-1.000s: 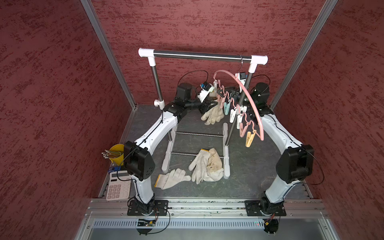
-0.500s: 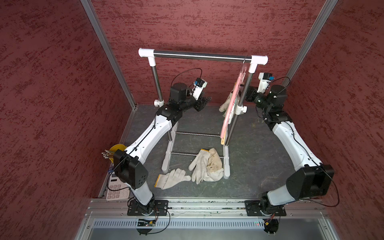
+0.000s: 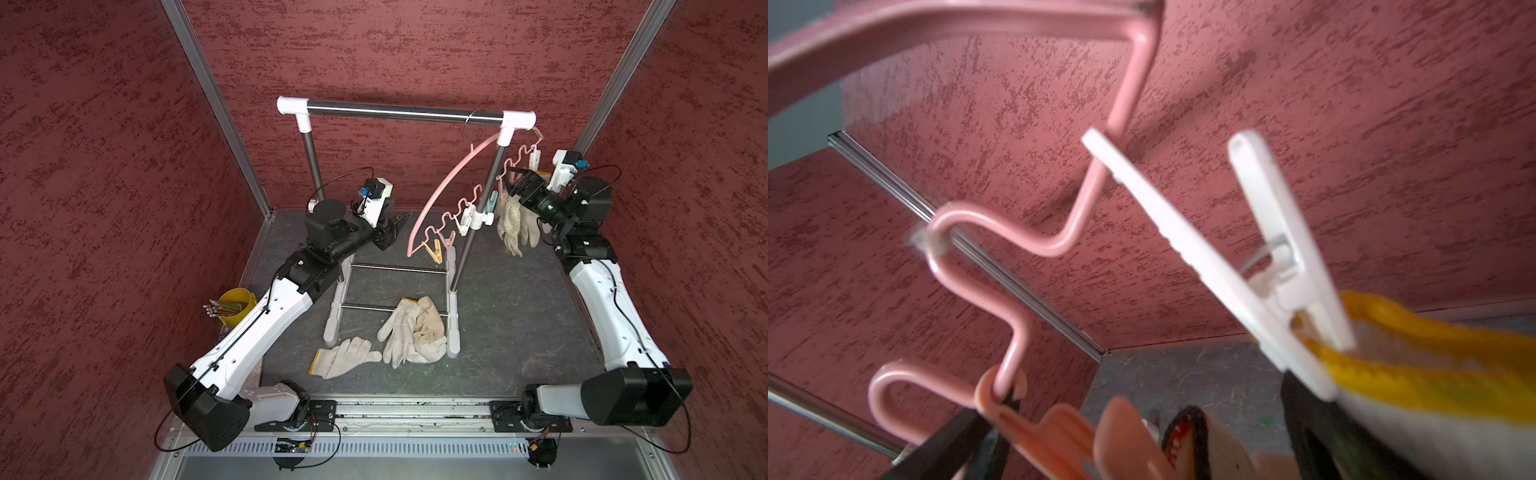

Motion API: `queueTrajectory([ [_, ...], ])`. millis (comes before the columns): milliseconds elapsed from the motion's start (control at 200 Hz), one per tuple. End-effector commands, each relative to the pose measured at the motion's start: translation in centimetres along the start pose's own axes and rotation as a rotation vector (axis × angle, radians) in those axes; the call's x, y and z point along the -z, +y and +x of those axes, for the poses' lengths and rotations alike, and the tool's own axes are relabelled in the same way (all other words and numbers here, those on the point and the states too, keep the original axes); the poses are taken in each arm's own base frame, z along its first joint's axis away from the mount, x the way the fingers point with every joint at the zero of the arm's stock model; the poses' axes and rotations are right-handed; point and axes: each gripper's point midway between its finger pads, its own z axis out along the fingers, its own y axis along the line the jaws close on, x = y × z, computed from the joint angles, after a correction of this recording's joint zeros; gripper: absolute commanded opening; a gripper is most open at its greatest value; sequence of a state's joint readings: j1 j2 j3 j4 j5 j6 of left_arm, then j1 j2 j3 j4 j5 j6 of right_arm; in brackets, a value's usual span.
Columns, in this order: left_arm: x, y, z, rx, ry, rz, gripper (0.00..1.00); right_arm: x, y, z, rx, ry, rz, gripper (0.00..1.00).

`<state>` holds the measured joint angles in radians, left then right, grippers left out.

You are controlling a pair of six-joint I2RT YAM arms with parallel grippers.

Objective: Clip the gloves onto a hanger to dry
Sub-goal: Clamp the glove onto the hanger.

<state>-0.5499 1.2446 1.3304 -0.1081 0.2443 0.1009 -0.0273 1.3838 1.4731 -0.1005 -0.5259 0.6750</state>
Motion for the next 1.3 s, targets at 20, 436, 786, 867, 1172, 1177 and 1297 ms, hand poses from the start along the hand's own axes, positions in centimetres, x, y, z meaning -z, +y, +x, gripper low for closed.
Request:
queueTrajectory([
  [20, 1.6, 0.0, -0.1, 0.053, 0.001, -0.033, 0.54, -0.8, -1.4, 4.1, -0.160, 0.222, 0.027, 0.96],
  [436, 2.5, -1.4, 0.5, 0.037, 0.035, 0.023, 0.53, -0.9, -6.1, 7.2, -0.159, 0.272, 0.175, 0.99],
  [786, 3.6, 1.2, 0.3, 0.207, 0.065, -0.113, 0.54, 5.9, -3.9, 0.9, -0.040, -0.052, 0.349, 0.95],
  [867, 4.5, 1.6, 0.1, 0.275, 0.078, -0.126, 0.50, 8.3, -3.9, 0.5, -0.044, -0.116, 0.392, 0.91],
  [1172, 6.6, -3.9, 6.0, 0.390, 0.324, 0.052, 0.41, 13.6, -7.5, 7.6, -0.226, -0.067, 0.526, 0.84],
  [1177, 6.6, -4.1, 6.2, 0.390, 0.327, 0.053, 0.41, 13.6, -7.5, 7.8, -0.229, -0.065, 0.527, 0.84],
  [1297, 7.4, -7.0, 10.7, 0.377, 0.464, 0.096, 0.42, 14.2, -9.2, 10.9, -0.301, -0.026, 0.542, 0.83],
])
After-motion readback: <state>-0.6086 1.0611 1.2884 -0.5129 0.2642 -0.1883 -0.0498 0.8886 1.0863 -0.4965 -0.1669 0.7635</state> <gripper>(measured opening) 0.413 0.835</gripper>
